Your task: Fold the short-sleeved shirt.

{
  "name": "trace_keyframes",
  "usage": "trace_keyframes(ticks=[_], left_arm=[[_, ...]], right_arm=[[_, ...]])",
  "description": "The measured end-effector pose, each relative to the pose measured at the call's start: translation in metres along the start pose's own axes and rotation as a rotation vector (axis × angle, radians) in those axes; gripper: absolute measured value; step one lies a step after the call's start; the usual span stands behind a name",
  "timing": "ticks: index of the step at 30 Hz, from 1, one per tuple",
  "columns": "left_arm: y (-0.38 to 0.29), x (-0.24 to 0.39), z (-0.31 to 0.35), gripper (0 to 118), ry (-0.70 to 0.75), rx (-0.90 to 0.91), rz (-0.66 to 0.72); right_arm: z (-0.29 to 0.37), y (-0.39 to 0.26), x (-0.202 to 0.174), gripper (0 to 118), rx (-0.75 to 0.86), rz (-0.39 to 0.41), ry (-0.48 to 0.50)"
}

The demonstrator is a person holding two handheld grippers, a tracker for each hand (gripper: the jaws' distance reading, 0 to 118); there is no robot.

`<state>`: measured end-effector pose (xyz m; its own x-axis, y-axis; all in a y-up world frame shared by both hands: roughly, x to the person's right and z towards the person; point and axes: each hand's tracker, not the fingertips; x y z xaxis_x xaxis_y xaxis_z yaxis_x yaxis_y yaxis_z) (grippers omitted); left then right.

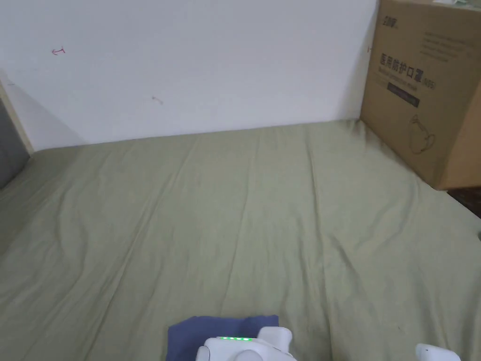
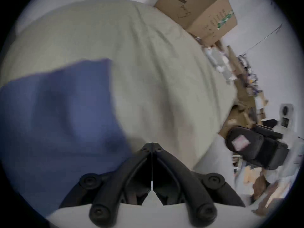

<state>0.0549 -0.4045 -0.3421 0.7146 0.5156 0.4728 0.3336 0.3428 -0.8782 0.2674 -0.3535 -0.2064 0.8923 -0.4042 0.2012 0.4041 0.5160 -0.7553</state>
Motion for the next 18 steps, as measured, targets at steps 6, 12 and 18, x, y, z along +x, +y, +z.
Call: trace_keyframes(ticks=[6, 12, 18], left_arm=[[-0.029, -0.009, 0.063, 0, -0.077, 0.142, -0.047], [-0.061, -0.097, 0.165, 0, -0.069, 0.360, 0.176], [-0.095, -0.173, 0.196, 0, -0.025, 0.439, 0.381]], right_arm=[[0.012, 0.011, -0.029, 0, 0.020, 0.086, -0.011], [-0.016, 0.033, -0.091, 0, -0.004, 0.218, 0.071], [-0.085, 0.046, -0.156, 0, -0.120, 0.306, 0.125]])
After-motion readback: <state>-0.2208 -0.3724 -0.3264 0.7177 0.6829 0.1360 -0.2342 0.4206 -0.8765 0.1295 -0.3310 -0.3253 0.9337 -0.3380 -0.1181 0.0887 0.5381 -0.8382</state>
